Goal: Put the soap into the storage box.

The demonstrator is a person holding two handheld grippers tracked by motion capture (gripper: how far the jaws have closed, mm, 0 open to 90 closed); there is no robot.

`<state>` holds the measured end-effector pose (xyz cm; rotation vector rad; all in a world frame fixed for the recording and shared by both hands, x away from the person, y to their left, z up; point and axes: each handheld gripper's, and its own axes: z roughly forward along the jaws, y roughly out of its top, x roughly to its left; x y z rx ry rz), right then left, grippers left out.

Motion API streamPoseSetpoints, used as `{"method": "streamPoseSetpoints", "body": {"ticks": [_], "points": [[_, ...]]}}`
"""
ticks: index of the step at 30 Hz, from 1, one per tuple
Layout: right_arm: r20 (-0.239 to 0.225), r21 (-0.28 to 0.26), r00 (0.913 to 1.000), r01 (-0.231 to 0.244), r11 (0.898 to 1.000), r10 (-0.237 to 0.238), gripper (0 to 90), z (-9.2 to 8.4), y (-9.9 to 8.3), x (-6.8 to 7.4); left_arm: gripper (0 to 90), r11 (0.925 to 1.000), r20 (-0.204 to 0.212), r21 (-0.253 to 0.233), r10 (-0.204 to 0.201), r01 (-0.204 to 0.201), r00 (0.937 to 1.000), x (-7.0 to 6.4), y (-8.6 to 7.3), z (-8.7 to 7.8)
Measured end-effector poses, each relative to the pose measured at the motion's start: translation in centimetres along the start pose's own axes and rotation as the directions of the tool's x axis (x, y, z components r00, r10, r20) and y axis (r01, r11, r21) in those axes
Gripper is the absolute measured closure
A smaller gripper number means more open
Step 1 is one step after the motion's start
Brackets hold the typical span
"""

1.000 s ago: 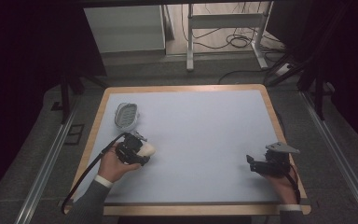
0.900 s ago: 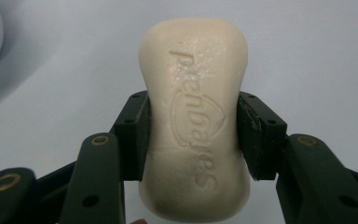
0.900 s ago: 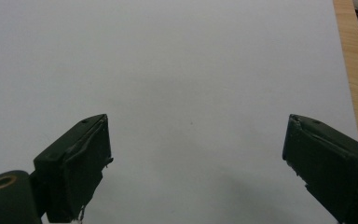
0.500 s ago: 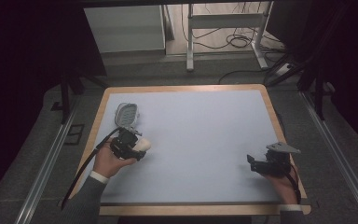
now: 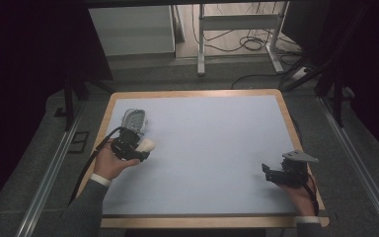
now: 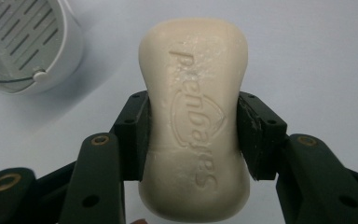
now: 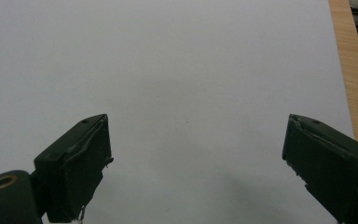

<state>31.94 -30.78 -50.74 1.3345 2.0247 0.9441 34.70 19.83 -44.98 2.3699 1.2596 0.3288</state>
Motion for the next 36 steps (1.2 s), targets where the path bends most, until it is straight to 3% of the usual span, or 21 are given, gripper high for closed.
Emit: {"method": "streamPoseSetpoints", "body": {"ticks": [29,36], "points": [[0.007,0.007,1.0,-0.001,1.0,0.001,7.7,0.2,-0.2,-0.1,49.6,0.9984,-0.038,0.016,-0.054,0.055,0.9978,3.7,2.4,0.9],[0.009,0.011,1.0,-0.004,1.0,0.004,7.7,0.2,-0.2,-0.2,49.6,0.9954,-0.04,0.009,-0.094,0.095,0.9947,5.0,3.0,1.1]]}}
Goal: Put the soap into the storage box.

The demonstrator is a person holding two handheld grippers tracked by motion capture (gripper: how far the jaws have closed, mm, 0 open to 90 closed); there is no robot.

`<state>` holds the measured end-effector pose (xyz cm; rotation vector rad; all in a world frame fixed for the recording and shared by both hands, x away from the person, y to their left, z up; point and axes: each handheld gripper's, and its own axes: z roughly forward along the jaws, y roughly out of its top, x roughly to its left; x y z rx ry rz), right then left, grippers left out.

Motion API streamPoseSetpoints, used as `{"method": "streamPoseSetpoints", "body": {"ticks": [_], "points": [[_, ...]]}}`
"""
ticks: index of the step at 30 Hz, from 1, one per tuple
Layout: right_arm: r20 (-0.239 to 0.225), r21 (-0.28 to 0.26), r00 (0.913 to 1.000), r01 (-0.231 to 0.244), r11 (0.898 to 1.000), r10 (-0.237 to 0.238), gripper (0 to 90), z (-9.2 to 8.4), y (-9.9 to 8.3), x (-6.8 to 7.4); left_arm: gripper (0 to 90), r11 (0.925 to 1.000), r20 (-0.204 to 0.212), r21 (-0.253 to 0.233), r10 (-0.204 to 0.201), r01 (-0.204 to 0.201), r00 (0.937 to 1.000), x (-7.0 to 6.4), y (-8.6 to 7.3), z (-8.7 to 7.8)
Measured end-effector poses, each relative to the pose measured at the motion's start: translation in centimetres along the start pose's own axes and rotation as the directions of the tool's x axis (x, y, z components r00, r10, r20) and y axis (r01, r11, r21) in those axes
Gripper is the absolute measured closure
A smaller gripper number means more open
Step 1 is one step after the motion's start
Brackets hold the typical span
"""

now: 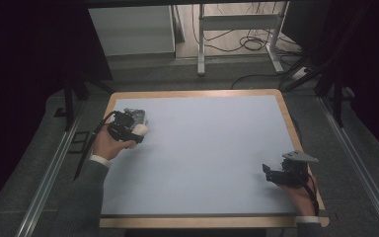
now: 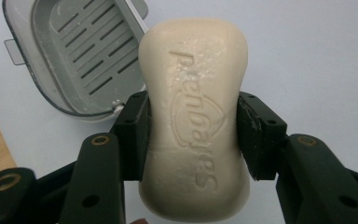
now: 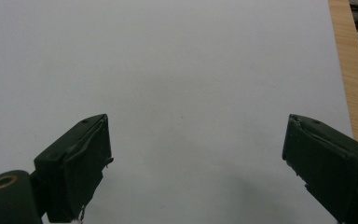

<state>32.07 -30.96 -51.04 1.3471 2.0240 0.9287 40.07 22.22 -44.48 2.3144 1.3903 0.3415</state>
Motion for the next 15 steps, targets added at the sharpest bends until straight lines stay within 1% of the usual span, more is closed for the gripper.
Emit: {"method": "streamPoseSetpoints", "body": {"ticks": [10,15], "points": [[0.0,0.0,1.0,-0.001,1.0,0.001,7.7,0.0,0.0,-0.1,49.6,0.9993,-0.001,0.018,-0.032,0.032,0.9995,1.3,1.0,0.8],[0.0,0.003,1.0,-0.001,1.0,0.001,7.7,0.0,0.0,-0.1,49.6,0.9989,0.003,0.017,-0.044,0.044,0.999,1.7,1.3,1.1]]}}
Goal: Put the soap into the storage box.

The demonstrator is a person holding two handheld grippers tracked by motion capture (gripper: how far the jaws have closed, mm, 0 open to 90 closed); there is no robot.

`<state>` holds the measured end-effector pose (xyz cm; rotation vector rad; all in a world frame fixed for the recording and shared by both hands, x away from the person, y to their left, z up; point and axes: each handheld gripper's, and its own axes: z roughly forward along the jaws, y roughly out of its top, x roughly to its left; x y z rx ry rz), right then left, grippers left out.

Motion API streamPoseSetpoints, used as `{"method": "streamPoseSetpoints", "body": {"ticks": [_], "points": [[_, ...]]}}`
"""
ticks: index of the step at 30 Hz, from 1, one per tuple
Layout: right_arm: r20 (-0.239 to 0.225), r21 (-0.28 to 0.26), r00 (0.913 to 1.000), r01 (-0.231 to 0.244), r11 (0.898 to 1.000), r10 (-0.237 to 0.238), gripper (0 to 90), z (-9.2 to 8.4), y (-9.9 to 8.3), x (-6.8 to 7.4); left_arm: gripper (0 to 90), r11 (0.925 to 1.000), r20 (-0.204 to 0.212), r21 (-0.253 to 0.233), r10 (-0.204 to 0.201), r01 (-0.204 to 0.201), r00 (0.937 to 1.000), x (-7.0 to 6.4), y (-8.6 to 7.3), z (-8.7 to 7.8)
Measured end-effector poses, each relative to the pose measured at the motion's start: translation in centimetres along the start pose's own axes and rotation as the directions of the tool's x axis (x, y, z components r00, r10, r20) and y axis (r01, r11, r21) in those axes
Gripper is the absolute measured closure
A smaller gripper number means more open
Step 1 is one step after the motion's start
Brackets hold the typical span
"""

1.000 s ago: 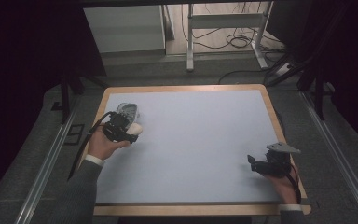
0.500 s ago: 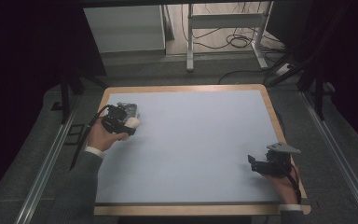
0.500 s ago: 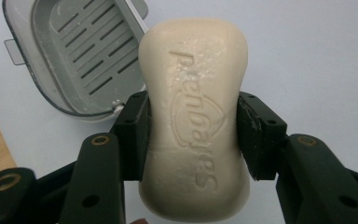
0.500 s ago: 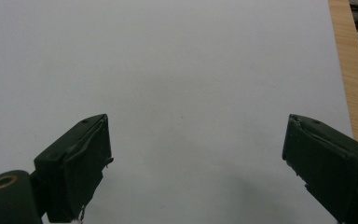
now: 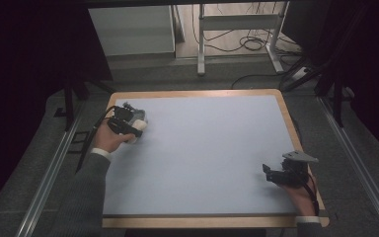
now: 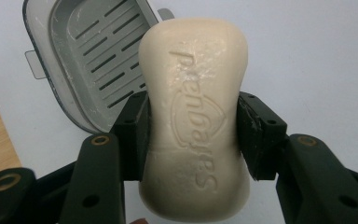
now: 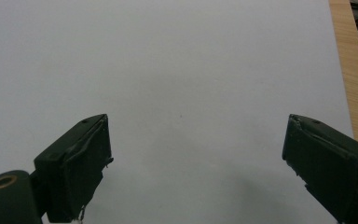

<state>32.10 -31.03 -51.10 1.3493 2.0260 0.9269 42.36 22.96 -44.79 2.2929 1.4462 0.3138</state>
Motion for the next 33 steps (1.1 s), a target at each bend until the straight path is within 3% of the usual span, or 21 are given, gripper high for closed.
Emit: {"method": "streamPoseSetpoints", "body": {"ticks": [8,19,33], "points": [[0.002,-0.004,1.0,0.0,1.0,0.0,7.7,-0.1,0.0,-0.1,49.6,0.9996,-0.005,-0.009,-0.028,0.028,0.9996,1.0,0.3,0.1],[0.003,0.0,1.0,0.0,1.0,0.0,7.7,-0.1,0.0,0.0,49.6,0.9996,-0.033,0.002,-0.029,0.029,0.999,2.0,1.7,0.4],[0.003,0.003,1.0,0.002,1.0,-0.002,7.7,0.0,0.0,-0.1,49.6,0.9951,-0.039,0.018,-0.097,0.097,0.9946,3.7,3.2,1.7]]}}
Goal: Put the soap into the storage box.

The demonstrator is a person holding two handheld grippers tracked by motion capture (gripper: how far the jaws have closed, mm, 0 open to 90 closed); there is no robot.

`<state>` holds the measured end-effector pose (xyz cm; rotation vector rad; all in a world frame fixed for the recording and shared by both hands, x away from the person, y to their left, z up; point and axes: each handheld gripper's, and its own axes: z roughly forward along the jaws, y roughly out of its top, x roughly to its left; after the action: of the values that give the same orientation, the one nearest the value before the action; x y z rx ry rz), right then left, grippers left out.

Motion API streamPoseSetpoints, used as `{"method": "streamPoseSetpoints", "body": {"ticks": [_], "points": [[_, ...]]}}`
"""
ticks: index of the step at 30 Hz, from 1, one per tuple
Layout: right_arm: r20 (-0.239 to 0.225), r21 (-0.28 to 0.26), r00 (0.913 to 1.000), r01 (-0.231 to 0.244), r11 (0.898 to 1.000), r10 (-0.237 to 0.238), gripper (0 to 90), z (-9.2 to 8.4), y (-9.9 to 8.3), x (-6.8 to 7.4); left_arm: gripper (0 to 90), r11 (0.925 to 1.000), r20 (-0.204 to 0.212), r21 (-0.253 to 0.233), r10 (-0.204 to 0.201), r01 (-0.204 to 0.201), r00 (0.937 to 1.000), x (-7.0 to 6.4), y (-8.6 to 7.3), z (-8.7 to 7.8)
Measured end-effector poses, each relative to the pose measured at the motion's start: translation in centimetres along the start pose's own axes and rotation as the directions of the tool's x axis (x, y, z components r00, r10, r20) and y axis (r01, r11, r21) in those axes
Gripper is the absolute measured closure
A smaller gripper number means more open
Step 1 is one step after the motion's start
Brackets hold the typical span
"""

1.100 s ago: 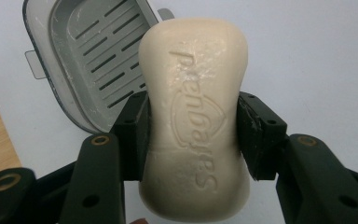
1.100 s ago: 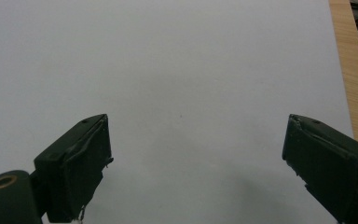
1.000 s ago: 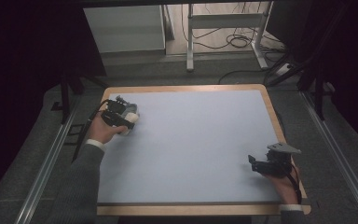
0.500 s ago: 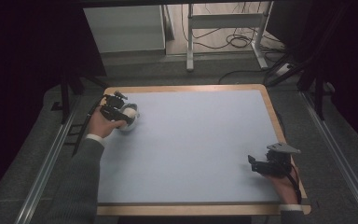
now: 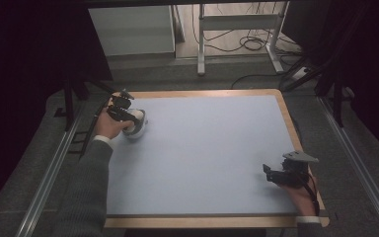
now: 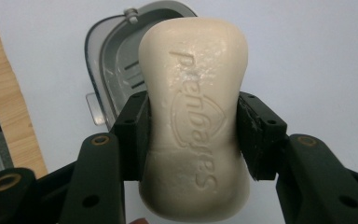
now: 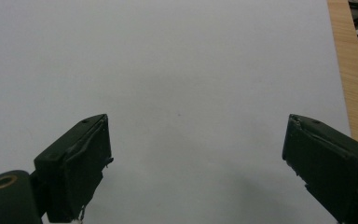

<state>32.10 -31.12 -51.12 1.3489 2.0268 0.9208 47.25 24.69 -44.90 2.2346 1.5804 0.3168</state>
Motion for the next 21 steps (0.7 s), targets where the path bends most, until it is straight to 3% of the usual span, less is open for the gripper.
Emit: {"method": "streamPoseSetpoints", "body": {"ticks": [21], "points": [[0.003,0.004,1.0,-0.005,1.0,0.005,7.7,0.0,-0.1,-0.2,49.6,0.9975,-0.015,0.04,-0.058,0.059,0.9982,0.6,0.8,3.1]]}}
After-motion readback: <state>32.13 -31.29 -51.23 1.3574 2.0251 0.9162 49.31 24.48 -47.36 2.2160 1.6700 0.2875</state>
